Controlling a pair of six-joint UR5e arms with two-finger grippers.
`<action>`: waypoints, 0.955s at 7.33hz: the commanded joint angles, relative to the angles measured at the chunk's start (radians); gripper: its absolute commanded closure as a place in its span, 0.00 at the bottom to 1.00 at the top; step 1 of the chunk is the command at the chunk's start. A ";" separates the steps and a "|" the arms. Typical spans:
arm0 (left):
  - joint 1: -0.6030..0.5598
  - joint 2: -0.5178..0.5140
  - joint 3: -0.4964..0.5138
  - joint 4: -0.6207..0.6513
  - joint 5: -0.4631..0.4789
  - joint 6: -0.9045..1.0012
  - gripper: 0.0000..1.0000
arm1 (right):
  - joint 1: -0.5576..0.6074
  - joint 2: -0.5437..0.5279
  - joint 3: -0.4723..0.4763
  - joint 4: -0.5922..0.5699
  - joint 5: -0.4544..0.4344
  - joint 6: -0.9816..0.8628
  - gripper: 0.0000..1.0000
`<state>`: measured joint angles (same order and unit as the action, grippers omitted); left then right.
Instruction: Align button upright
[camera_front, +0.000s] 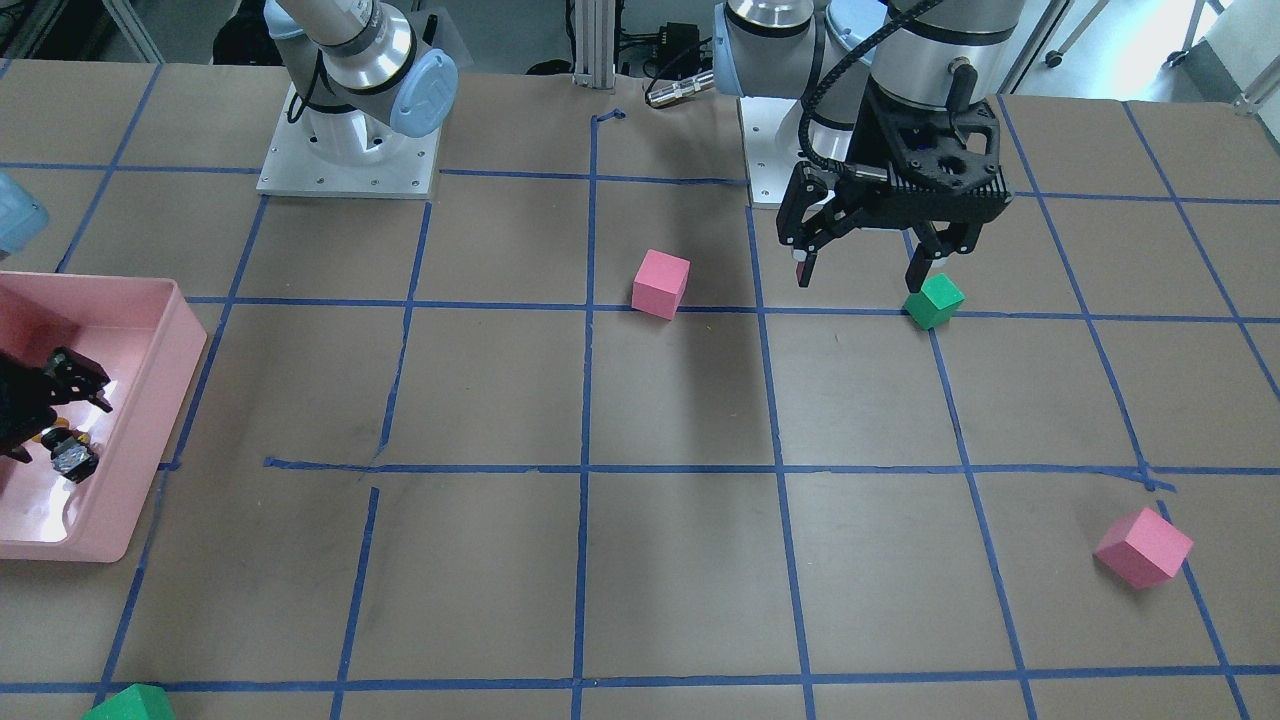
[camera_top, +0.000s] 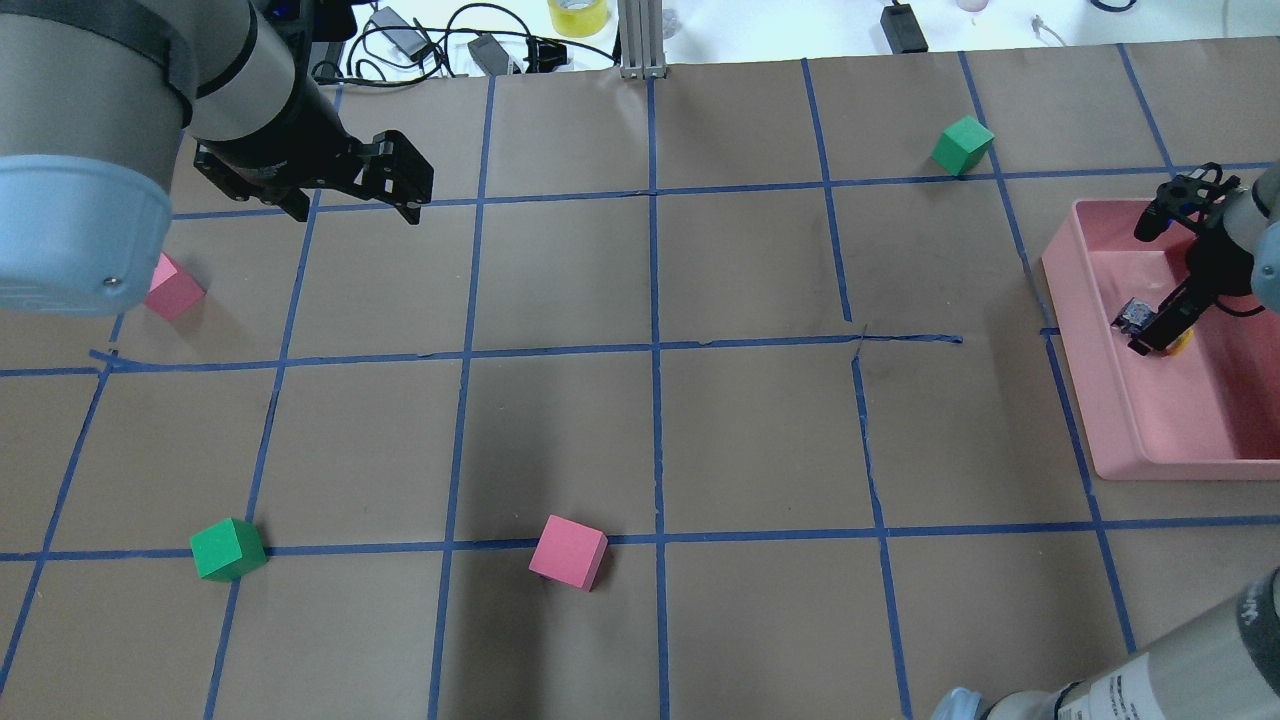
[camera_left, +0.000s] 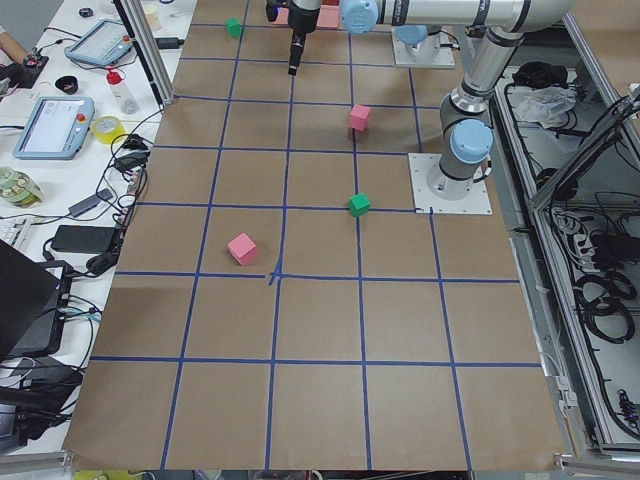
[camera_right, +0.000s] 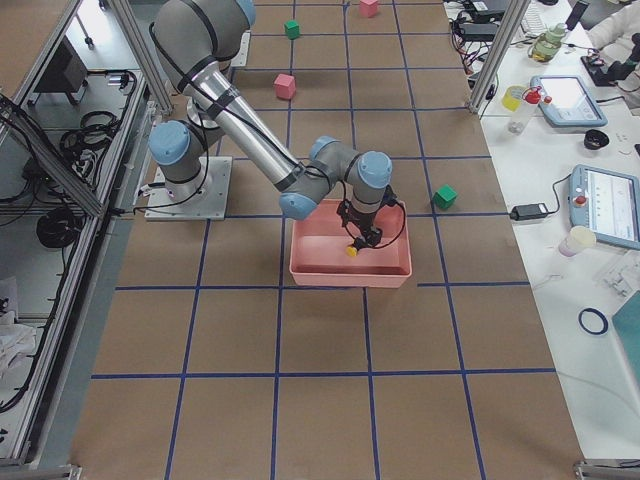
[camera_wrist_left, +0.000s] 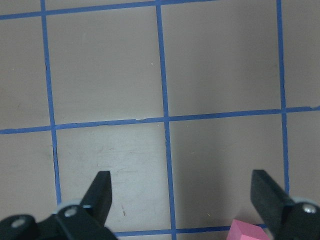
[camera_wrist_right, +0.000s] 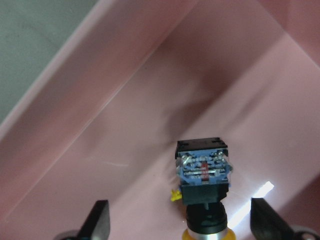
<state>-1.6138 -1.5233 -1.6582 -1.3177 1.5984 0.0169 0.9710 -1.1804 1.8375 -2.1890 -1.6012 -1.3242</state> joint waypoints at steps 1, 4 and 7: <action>0.000 0.000 0.000 0.000 0.000 0.000 0.00 | 0.000 0.005 0.003 0.000 -0.002 0.000 0.00; 0.000 0.000 0.000 0.000 0.000 0.000 0.00 | 0.000 0.015 0.006 0.000 -0.002 0.010 0.27; 0.000 0.000 0.000 0.000 0.000 0.000 0.00 | 0.000 0.015 0.003 0.005 -0.077 0.033 1.00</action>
<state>-1.6137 -1.5233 -1.6582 -1.3177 1.5984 0.0169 0.9717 -1.1659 1.8413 -2.1873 -1.6627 -1.2964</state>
